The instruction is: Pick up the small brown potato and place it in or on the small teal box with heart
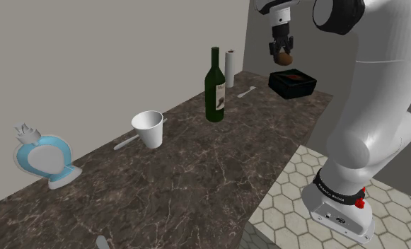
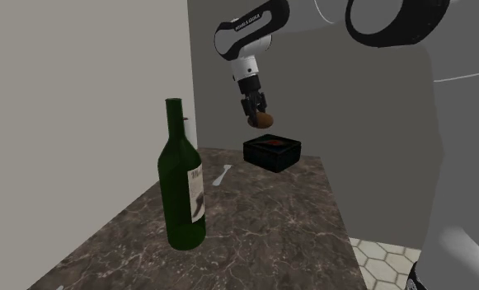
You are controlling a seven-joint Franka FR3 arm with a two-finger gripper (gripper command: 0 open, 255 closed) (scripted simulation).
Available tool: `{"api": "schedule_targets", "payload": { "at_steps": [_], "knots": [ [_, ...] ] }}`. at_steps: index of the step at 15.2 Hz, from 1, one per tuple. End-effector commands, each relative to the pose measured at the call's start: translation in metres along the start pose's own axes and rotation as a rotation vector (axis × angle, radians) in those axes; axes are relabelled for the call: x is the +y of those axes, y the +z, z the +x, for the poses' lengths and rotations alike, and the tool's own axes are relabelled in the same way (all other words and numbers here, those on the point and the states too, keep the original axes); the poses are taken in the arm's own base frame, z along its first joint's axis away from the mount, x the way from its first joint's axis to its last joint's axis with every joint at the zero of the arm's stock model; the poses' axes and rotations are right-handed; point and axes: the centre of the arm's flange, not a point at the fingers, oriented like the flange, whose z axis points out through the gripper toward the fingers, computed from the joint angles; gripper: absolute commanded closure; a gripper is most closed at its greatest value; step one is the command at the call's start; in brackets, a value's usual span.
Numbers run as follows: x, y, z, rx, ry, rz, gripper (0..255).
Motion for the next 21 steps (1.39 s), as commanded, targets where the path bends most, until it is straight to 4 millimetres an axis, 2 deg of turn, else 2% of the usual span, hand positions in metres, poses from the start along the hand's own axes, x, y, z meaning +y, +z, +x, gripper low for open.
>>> {"api": "schedule_targets", "payload": {
  "at_steps": [1,7,21],
  "knots": [
    [0.029,0.002,-0.001,0.000,-0.001,-0.001,255],
    [0.112,0.009,-0.007,0.000,-0.001,-0.001,255],
    [0.107,0.078,0.015,0.000,-0.001,-0.001,255]
  ]
}}
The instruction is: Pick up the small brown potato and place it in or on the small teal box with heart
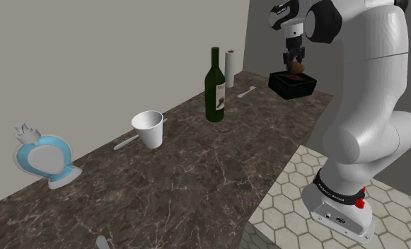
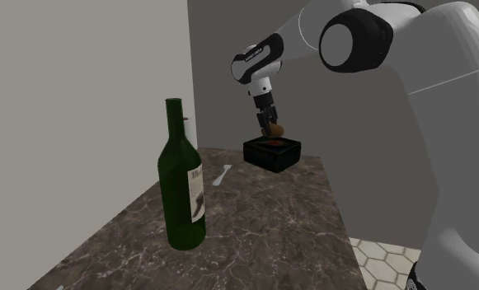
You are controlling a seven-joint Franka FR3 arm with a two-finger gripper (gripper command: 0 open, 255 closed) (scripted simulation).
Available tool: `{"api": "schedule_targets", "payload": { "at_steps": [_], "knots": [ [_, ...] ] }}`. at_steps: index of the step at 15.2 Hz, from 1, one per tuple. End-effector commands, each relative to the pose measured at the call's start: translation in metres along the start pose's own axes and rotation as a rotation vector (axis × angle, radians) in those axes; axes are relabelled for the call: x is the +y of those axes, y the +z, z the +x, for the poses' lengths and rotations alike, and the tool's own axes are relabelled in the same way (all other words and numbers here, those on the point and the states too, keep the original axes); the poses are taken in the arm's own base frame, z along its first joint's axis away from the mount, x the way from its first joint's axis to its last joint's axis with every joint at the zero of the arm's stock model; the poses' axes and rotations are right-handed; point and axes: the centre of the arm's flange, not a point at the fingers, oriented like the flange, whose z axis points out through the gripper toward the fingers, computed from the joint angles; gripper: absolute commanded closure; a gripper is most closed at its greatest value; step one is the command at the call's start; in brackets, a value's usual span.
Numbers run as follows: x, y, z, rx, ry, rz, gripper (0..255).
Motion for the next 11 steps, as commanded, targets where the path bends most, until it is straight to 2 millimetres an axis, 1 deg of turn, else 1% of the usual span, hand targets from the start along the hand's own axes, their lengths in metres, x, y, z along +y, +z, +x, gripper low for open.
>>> {"api": "schedule_targets", "payload": {
  "at_steps": [1,8,9,11],
  "knots": [
    [-0.0010,0.0045,0.0014,0.000,0.000,0.000,255],
    [-0.0010,0.0045,0.0015,0.000,0.000,0.000,255],
    [-0.0010,0.0045,0.0015,0.000,0.000,0.000,0],
    [-0.0010,0.0045,0.0015,0.000,0.000,0.000,0]
  ]
}}
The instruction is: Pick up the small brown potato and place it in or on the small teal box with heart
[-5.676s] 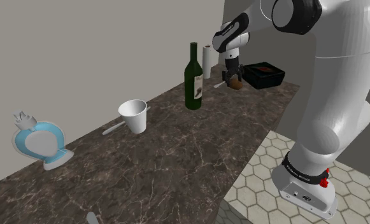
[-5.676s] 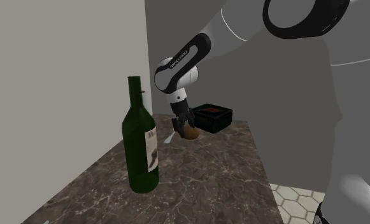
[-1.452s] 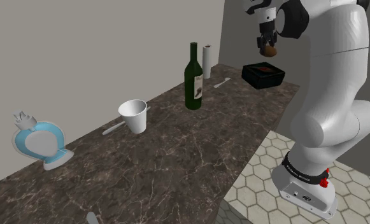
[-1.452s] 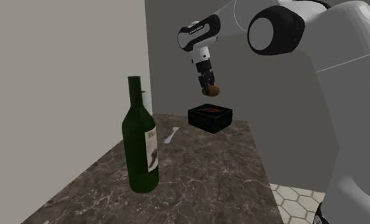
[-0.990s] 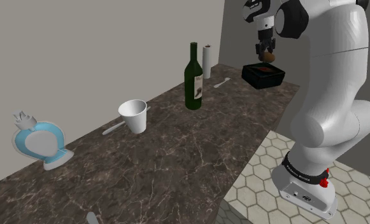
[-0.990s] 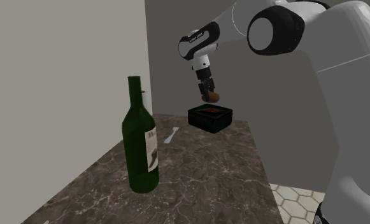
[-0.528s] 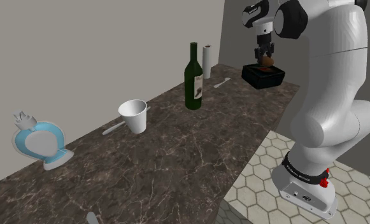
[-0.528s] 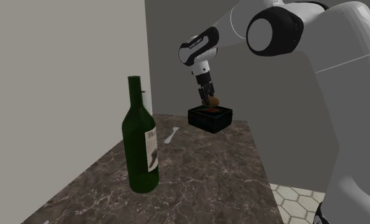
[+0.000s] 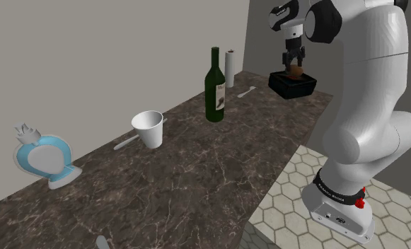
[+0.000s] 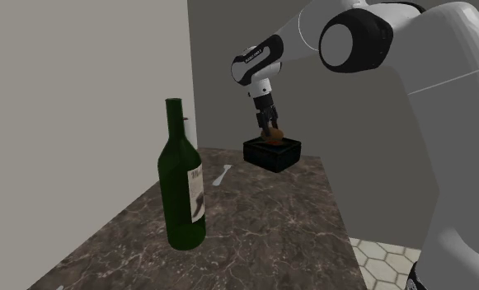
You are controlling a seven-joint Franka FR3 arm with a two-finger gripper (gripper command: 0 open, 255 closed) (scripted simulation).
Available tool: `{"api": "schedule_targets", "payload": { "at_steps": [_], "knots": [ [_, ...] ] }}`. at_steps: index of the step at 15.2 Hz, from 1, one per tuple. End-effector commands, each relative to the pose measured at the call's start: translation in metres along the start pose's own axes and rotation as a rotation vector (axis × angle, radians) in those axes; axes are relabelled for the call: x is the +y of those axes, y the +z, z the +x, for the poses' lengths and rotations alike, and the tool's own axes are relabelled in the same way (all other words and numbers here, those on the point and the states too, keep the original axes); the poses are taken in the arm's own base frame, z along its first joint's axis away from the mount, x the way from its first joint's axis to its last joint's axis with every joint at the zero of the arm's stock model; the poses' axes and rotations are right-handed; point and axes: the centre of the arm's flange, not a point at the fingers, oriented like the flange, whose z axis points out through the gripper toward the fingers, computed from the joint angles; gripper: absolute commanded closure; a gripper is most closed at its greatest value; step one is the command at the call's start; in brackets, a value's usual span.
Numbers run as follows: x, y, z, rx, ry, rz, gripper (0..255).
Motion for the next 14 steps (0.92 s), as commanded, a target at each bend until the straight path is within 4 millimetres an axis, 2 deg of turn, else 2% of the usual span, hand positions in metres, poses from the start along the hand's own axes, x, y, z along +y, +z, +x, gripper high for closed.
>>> {"api": "schedule_targets", "payload": {
  "at_steps": [1,3,7,14],
  "knots": [
    [0.000,0.000,0.000,0.000,0.000,0.000,0],
    [0.000,0.000,0.000,0.000,0.000,0.000,0],
    [0.000,-0.050,0.000,0.000,0.000,0.000,0],
    [0.000,-0.050,0.000,0.000,0.000,0.000,0]
  ]
}}
